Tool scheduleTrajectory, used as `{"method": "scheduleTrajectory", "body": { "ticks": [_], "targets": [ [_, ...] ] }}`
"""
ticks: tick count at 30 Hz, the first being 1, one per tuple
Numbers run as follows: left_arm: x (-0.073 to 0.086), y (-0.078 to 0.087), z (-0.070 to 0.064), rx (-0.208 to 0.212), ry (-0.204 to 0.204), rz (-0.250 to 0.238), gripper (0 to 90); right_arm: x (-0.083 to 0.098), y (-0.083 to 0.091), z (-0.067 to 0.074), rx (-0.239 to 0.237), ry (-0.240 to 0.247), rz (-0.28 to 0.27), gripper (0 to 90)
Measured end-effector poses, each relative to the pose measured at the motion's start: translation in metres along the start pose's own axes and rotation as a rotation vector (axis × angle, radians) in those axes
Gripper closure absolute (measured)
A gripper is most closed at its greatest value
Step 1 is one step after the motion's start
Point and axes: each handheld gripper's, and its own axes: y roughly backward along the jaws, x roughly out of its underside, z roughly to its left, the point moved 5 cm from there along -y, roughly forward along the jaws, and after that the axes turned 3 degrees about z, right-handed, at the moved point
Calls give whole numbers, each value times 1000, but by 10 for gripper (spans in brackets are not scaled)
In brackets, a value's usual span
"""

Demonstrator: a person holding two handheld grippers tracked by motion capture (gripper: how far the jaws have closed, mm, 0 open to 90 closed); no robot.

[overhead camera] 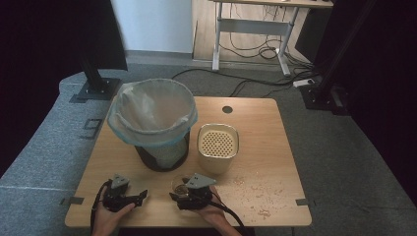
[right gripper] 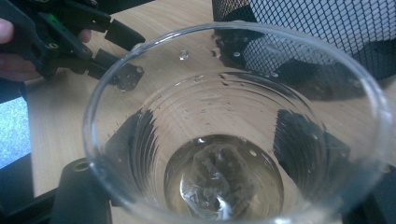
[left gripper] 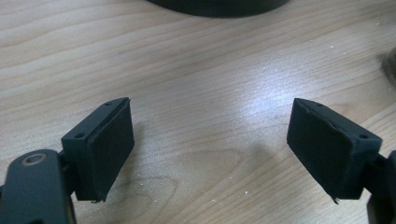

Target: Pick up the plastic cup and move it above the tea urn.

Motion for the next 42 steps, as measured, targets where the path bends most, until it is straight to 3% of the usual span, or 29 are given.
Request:
{"method": "scheduleTrajectory", "body": {
  "ticks": [7, 9, 11, 13, 17, 20, 29, 35, 42],
  "targets": [
    [-1, 0, -1, 11, 3, 2, 146, 1, 6, -8, 21, -14, -15, 366],
    [-1, 2, -1, 16, -2, -1, 146, -2, 16, -13, 34, -47, -44, 369],
    [0, 3, 1, 21, 8, -5, 146, -4, 22, -15, 40, -49, -58, 369],
    [1, 2, 3, 28, 35, -1, 146, -11, 39, -18, 59, -47, -97, 373],
    [1, 3, 3, 20, 69, -10, 147, -26, 65, -23, 89, -63, -159, 377],
    [3, 5, 3, -9, 85, -19, 147, -39, 84, -27, 110, -66, -189, 382],
    [4, 17, 11, -32, 105, -53, 148, -52, 109, -39, 131, -67, -206, 392],
    [7, 19, 14, -32, 97, -47, 149, -60, 126, -50, 145, -68, -226, 398],
    [6, 14, 5, -16, 38, -20, 148, -68, 141, -52, 155, -58, -229, 402]
  ]
}}
